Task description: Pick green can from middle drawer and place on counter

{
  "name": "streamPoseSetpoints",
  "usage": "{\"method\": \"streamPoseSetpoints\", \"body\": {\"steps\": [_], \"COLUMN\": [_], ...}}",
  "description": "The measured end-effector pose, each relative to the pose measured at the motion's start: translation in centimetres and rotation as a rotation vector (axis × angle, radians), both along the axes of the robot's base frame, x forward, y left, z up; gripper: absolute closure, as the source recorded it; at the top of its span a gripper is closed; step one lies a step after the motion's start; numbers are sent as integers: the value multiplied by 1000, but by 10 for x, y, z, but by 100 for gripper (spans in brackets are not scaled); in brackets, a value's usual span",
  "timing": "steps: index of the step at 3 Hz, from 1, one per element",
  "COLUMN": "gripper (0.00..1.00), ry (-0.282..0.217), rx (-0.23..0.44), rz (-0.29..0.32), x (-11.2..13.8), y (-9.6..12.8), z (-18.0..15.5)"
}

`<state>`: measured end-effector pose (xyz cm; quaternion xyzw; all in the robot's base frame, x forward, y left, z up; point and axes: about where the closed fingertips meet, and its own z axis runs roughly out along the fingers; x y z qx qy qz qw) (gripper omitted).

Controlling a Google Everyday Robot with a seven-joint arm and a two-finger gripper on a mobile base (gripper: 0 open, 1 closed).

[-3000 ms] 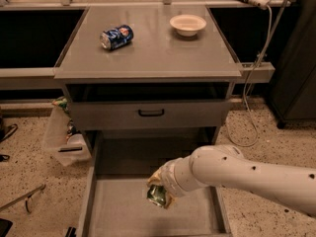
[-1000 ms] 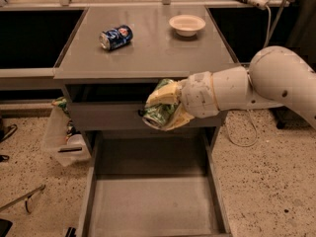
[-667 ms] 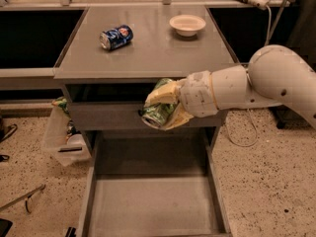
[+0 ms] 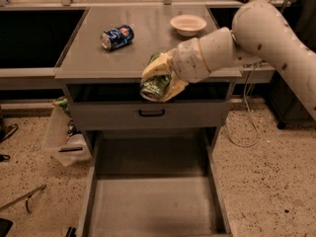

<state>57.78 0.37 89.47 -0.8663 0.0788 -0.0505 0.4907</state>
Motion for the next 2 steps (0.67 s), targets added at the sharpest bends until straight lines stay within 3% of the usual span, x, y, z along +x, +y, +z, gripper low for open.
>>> {"method": "streamPoseSetpoints", "body": {"steps": [1, 2], "gripper": [100, 100], "ry": [7, -45], "rx": [-14, 26], "rz": [63, 67], "x": [45, 88], "y": [21, 30], "z": [3, 30]}}
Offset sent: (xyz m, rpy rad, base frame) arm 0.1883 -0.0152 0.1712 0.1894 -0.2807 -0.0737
